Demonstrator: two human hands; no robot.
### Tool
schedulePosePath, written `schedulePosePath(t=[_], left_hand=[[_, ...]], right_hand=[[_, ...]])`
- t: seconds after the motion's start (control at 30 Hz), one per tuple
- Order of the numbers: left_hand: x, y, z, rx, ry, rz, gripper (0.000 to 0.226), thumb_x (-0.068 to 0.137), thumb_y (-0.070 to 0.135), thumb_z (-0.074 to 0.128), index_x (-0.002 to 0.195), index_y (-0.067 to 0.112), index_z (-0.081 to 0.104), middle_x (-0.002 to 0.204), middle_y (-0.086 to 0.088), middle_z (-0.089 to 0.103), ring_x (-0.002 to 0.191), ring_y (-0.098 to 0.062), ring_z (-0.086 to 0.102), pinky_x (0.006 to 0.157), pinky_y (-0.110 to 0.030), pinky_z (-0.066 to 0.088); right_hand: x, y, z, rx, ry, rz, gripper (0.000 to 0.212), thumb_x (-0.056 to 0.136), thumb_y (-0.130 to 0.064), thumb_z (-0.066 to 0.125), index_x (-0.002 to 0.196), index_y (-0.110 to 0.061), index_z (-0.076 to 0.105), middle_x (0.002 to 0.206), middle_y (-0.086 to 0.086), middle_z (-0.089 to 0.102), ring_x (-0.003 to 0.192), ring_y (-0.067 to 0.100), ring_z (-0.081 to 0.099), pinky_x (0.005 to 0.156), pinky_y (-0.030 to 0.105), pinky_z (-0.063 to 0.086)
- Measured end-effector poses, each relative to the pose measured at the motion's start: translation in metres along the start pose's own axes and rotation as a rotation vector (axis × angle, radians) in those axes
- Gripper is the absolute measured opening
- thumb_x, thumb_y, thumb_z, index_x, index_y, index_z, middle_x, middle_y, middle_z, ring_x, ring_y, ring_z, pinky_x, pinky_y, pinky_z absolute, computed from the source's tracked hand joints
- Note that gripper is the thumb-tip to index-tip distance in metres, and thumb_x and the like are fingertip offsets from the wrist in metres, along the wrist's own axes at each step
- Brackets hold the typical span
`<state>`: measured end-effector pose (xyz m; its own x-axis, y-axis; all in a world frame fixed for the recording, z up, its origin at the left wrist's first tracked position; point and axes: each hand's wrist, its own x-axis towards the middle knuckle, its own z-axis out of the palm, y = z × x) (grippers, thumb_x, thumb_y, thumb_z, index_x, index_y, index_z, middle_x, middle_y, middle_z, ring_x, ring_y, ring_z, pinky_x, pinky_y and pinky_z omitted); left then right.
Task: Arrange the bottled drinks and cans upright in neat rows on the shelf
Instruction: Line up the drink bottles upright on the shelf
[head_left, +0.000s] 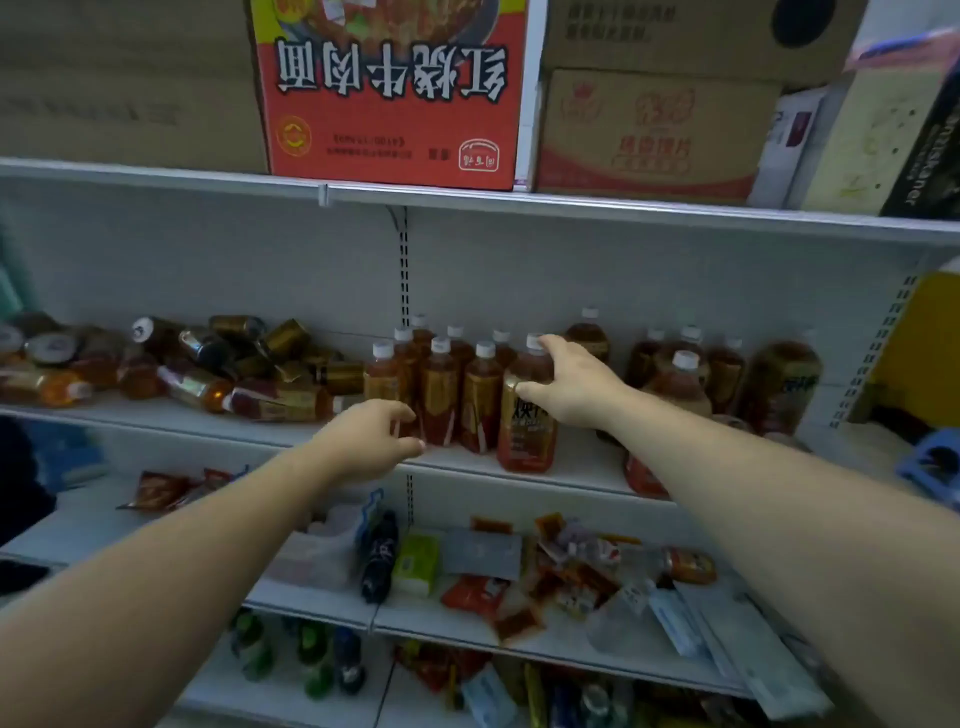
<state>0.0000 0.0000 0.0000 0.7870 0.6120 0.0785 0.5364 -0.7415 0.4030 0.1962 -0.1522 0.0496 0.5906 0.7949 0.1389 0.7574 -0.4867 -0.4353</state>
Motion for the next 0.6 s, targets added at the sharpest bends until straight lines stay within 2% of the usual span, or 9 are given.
schedulePosePath(t=[0.1,0.17,0.3,0.37,0.4,0.47,0.53,0.57,0.6], left_hand=[[0.044,-0.025,-0.003,-0.014,0.075,-0.033,0.06,0.087,0.04,0.062,0.139,0.018,0.043,0.141,-0.007,0.046,0.123,-0.022,0.049,0.096,-0.034,0.044],[0.074,-0.04,-0.004,-0.051,0.123,-0.081,0.07,0.085,0.039,0.064,0.144,0.018,0.034,0.149,-0.011,0.033,0.133,-0.028,0.038,0.104,-0.041,0.039],[0.125,-0.06,-0.002,-0.21,0.255,-0.179,0.094,0.079,0.036,0.071,0.15,0.022,0.012,0.155,-0.014,0.014,0.141,-0.036,0.022,0.111,-0.049,0.03],[0.149,-0.073,0.006,-0.345,0.252,-0.246,0.106,0.073,0.035,0.078,0.151,0.022,0.007,0.155,-0.014,0.015,0.14,-0.035,0.023,0.111,-0.051,0.032],[0.159,-0.08,0.011,-0.415,0.228,-0.268,0.112,0.066,0.041,0.082,0.15,0.022,0.011,0.153,-0.013,0.022,0.138,-0.034,0.029,0.108,-0.051,0.036],[0.174,-0.094,0.025,-0.532,0.151,-0.275,0.11,0.049,0.059,0.085,0.14,0.024,0.033,0.136,-0.007,0.049,0.124,-0.028,0.051,0.096,-0.047,0.049],[0.181,-0.102,0.038,-0.556,0.112,-0.234,0.073,0.059,0.045,0.085,0.12,0.022,0.053,0.113,0.0,0.064,0.105,-0.019,0.062,0.088,-0.039,0.053],[0.178,-0.098,0.041,-0.578,0.121,-0.207,0.064,0.062,0.035,0.083,0.117,0.019,0.054,0.109,0.001,0.065,0.102,-0.016,0.063,0.088,-0.038,0.052],[0.175,-0.093,0.042,-0.584,0.138,-0.195,0.069,0.061,0.031,0.081,0.121,0.016,0.05,0.11,0.002,0.063,0.102,-0.015,0.062,0.089,-0.038,0.052]], right_hand=[[0.037,0.001,0.013,-0.046,0.072,0.032,0.081,0.087,-0.047,0.063,0.151,-0.02,0.021,0.154,0.007,0.026,0.138,0.029,0.034,0.108,0.038,0.036],[0.06,0.001,0.02,-0.057,0.109,0.071,0.082,0.085,-0.045,0.067,0.149,-0.019,0.022,0.15,0.01,0.029,0.135,0.031,0.036,0.104,0.037,0.037],[0.095,0.008,0.038,0.077,0.142,0.186,0.101,0.079,-0.046,0.073,0.153,-0.022,0.008,0.155,0.007,0.023,0.138,0.028,0.032,0.104,0.033,0.035],[0.107,0.017,0.054,0.226,0.154,0.242,0.11,0.075,-0.046,0.077,0.153,-0.025,0.002,0.157,0.004,0.022,0.139,0.025,0.033,0.106,0.032,0.034],[0.111,0.022,0.062,0.286,0.183,0.254,0.112,0.075,-0.044,0.078,0.153,-0.027,0.001,0.157,0.003,0.024,0.139,0.025,0.034,0.107,0.032,0.033],[0.115,0.028,0.075,0.391,0.277,0.264,0.105,0.076,-0.04,0.078,0.152,-0.028,0.008,0.153,0.001,0.035,0.136,0.024,0.039,0.105,0.032,0.035],[0.118,0.035,0.086,0.47,0.401,0.279,0.081,0.075,-0.037,0.079,0.14,-0.024,0.034,0.135,-0.002,0.055,0.123,0.02,0.052,0.094,0.026,0.039],[0.12,0.038,0.092,0.458,0.448,0.265,0.063,0.074,-0.037,0.079,0.126,-0.023,0.047,0.121,-0.005,0.06,0.113,0.016,0.056,0.088,0.024,0.039],[0.119,0.04,0.096,0.408,0.477,0.243,0.048,0.072,-0.039,0.079,0.11,-0.023,0.053,0.109,-0.009,0.061,0.104,0.012,0.058,0.083,0.024,0.04]])
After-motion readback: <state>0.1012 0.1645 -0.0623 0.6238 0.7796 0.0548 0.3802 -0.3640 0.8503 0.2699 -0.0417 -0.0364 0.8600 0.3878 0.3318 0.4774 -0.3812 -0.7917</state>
